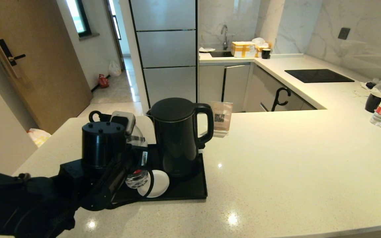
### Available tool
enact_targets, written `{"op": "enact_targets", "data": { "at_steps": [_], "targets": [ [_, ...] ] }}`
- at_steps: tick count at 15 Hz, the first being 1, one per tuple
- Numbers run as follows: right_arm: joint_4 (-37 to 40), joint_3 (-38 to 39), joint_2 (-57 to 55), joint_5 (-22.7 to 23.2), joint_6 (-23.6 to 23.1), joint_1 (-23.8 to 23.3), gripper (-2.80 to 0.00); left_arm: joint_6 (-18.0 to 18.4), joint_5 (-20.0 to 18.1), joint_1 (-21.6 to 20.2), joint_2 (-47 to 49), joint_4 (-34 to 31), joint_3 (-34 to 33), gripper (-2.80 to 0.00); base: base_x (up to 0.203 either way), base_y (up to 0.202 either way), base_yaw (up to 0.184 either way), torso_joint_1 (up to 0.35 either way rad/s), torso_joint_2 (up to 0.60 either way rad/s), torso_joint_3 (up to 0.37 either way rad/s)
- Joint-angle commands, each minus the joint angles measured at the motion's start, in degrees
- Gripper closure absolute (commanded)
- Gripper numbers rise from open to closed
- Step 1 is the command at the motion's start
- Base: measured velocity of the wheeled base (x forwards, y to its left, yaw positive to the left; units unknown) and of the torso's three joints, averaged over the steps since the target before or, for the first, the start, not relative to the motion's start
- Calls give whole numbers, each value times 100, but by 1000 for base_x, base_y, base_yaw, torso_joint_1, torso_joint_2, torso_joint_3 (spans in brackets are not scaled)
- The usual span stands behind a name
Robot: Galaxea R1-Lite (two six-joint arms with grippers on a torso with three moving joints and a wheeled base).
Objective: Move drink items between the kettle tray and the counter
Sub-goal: Return the bottled water to its original position
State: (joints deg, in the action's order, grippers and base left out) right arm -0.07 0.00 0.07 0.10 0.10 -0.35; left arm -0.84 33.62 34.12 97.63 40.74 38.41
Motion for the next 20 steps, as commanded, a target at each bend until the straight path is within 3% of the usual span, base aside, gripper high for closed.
{"op": "enact_targets", "data": {
  "at_steps": [1,4,9,11,20],
  "targets": [
    [-1,0,-7,-1,-1,0,0,-4,22,-2,1,22,0,0,0,0,0,0,0,0],
    [0,0,-7,-1,-1,0,0,-4,24,-1,2,24,-1,0,0,0,0,0,0,0],
    [7,0,-7,-1,-1,0,0,-4,608,235,1625,2078,-155,0,0,0,0,0,0,0],
    [7,0,-7,-1,-1,0,0,7,703,294,1980,2492,-150,0,0,0,0,0,0,0],
    [7,0,-7,-1,-1,0,0,14,716,314,2067,2614,-132,0,0,0,0,0,0,0]
  ]
}}
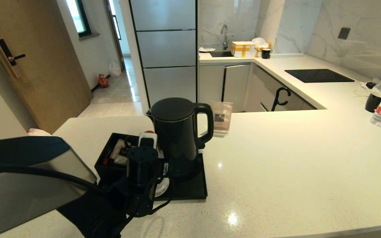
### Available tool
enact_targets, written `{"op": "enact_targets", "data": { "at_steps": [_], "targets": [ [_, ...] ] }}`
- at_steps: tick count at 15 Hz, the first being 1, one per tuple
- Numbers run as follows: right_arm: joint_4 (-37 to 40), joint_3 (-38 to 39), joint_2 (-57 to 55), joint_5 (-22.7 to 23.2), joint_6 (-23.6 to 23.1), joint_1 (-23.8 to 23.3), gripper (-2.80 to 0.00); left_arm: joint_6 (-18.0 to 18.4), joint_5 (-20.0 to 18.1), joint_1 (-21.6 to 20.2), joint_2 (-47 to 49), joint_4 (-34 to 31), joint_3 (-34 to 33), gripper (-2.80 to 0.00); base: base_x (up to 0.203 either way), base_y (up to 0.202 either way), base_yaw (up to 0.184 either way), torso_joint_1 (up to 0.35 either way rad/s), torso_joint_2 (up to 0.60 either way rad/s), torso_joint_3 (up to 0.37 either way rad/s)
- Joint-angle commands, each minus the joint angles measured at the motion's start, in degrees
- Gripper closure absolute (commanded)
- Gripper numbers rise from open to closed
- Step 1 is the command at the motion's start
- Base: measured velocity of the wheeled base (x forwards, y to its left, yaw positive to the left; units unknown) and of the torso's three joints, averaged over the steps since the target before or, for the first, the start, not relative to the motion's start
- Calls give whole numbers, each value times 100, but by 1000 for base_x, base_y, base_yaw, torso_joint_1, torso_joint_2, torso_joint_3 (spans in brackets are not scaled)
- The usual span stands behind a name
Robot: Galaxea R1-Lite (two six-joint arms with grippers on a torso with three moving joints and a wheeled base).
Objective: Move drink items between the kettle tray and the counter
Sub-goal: Return the bottled water to its original position
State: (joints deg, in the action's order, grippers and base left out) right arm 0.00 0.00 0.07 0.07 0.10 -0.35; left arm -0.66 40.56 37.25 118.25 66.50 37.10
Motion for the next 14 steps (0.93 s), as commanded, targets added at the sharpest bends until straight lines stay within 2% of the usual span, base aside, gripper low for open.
{"op": "enact_targets", "data": {
  "at_steps": [1,6,7,14],
  "targets": [
    [0,0,-7,1,-1,0,0,-4,22,1,5,38,-1,0,0,0,0,0,0,0],
    [0,0,-7,1,-1,0,0,-4,22,1,5,38,-1,0,0,0,0,0,0,0],
    [0,0,-7,1,-1,0,0,-4,22,1,5,38,-1,-280,0,0,0,0,0,0],
    [0,0,-7,1,-1,0,0,-4,22,1,5,38,-1,-280,0,0,0,0,0,0]
  ]
}}
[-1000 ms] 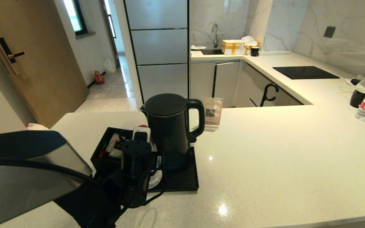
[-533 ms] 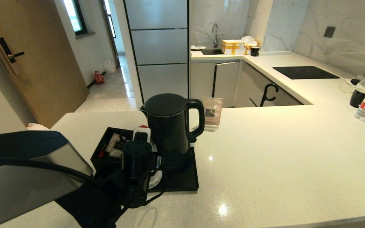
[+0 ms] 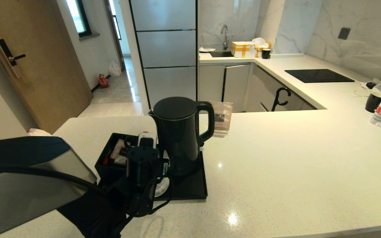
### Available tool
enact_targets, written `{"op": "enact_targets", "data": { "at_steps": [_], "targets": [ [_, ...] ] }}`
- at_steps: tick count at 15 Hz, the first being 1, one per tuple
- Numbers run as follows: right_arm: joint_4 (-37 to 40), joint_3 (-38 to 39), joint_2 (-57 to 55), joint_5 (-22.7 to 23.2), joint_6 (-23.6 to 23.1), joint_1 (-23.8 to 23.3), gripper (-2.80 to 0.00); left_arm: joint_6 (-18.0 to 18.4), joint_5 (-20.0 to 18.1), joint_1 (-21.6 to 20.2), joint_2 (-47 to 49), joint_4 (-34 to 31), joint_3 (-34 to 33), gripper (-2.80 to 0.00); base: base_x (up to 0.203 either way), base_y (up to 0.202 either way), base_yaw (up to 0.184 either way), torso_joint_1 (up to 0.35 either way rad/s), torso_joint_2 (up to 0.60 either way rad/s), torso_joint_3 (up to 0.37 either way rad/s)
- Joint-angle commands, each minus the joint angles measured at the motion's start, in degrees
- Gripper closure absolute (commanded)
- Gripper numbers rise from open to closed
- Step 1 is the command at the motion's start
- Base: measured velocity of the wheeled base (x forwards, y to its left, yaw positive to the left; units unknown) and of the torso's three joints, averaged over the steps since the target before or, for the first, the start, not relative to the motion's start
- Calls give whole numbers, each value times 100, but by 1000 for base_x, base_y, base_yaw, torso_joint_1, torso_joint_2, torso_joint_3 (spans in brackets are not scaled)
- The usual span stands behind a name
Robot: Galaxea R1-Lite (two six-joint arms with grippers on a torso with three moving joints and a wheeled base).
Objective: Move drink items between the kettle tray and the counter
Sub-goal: Return the bottled water to its original position
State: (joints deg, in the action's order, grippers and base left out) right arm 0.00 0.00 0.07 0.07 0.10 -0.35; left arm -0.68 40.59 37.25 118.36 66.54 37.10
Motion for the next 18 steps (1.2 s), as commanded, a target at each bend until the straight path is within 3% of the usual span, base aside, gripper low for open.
{"op": "enact_targets", "data": {
  "at_steps": [1,4,7,10,12,18],
  "targets": [
    [0,0,-7,1,-1,0,0,-3,19,1,-6,35,-1,-280,0,0,0,0,0,0],
    [0,0,-7,1,-1,0,0,-5,47,14,-20,37,-18,-280,0,0,0,0,0,0],
    [0,0,-7,1,-1,0,0,-28,308,159,-427,52,-580,-280,0,0,0,0,0,0],
    [0,0,-7,1,-1,0,0,-30,313,164,-431,60,-585,-280,0,0,0,0,0,0],
    [0,0,-7,1,-1,0,0,-43,357,274,-598,165,-996,-280,0,0,0,0,0,0],
    [0,0,-7,1,-1,0,0,-47,370,300,-630,193,-1038,-280,0,0,0,0,0,0]
  ]
}}
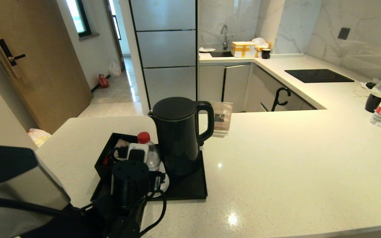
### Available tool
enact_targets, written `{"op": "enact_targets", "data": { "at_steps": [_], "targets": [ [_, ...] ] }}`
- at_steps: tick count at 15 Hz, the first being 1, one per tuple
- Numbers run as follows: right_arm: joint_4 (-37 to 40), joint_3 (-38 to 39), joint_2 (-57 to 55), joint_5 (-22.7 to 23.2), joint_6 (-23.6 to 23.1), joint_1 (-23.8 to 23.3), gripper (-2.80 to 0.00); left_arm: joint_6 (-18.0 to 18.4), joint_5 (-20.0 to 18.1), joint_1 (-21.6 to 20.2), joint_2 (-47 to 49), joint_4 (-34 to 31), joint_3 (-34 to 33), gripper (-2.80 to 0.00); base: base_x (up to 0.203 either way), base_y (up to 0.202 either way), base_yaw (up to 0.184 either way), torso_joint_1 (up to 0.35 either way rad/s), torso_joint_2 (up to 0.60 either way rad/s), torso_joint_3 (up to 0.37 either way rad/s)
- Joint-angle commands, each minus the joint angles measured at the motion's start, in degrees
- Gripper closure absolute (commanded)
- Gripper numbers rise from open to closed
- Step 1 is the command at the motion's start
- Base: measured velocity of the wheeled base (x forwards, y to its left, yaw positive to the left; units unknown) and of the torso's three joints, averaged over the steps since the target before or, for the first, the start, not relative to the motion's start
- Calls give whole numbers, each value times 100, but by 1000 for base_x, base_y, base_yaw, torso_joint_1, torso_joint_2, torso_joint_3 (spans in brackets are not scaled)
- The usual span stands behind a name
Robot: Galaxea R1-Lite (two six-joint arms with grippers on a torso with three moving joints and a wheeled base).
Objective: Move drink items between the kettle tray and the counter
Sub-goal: Return the bottled water to its original position
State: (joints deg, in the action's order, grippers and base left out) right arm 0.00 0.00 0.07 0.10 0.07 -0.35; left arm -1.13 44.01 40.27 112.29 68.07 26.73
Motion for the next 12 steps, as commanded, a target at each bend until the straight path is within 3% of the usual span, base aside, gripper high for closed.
{"op": "enact_targets", "data": {
  "at_steps": [1,12],
  "targets": [
    [0,0,-7,-1,1,0,0,-2,29,-1,-23,39,-2,-280,0,0,0,0,0,0],
    [0,0,-7,-1,1,0,0,-2,29,-1,-23,39,-2,-280,0,0,0,0,0,0]
  ]
}}
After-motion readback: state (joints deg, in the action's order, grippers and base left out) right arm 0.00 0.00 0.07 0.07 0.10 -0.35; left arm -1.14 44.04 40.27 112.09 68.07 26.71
